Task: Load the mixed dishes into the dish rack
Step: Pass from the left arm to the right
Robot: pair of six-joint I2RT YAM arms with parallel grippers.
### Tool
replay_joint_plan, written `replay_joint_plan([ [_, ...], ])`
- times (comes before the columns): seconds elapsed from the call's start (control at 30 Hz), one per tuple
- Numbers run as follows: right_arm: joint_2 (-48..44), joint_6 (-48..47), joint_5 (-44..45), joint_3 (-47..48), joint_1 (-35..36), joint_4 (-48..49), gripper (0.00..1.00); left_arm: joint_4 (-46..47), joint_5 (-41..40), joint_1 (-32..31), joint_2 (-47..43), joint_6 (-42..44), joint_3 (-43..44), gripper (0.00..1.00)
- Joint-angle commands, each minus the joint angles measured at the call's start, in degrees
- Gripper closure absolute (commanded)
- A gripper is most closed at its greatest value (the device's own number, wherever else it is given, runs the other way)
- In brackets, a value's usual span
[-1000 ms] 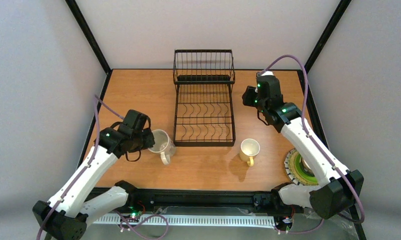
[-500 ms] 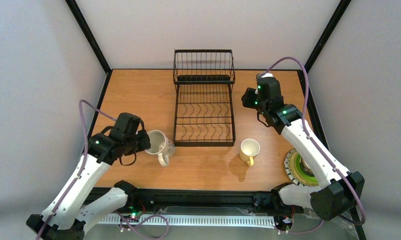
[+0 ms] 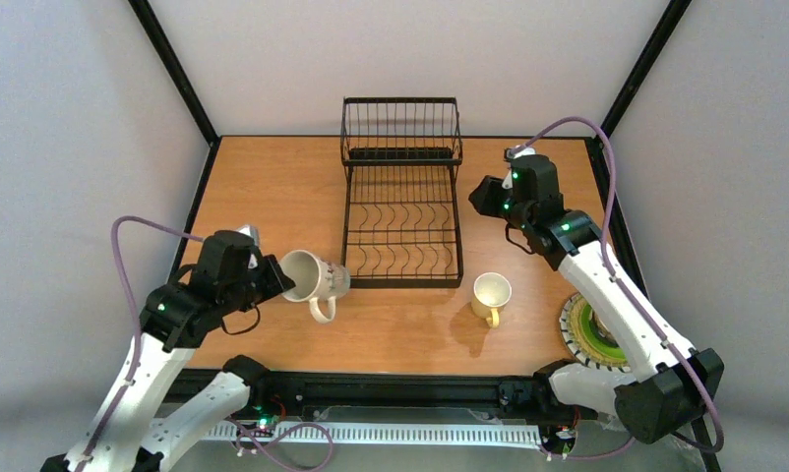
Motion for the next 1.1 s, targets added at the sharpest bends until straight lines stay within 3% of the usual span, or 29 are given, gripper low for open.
replay_joint_plan([
  [0.0,-1.9,1.7,-5.8,-0.2,0.3,0.0,0.04,12.0,3.7,-0.6,-2.5,-4.0,2.7,1.0],
  [0.53,-7.9,10.5,-28.0,-6.8,0.3,7.2,0.03,35.0,5.9,-0.6,-6.4,-7.4,-4.9,1.0],
  [1.07,-12.8,20.5,-48.7,-16.2,0.3,19.0,0.02,52.8,16.8,-0.6,-2.3,-9.5,-11.4,1.0],
])
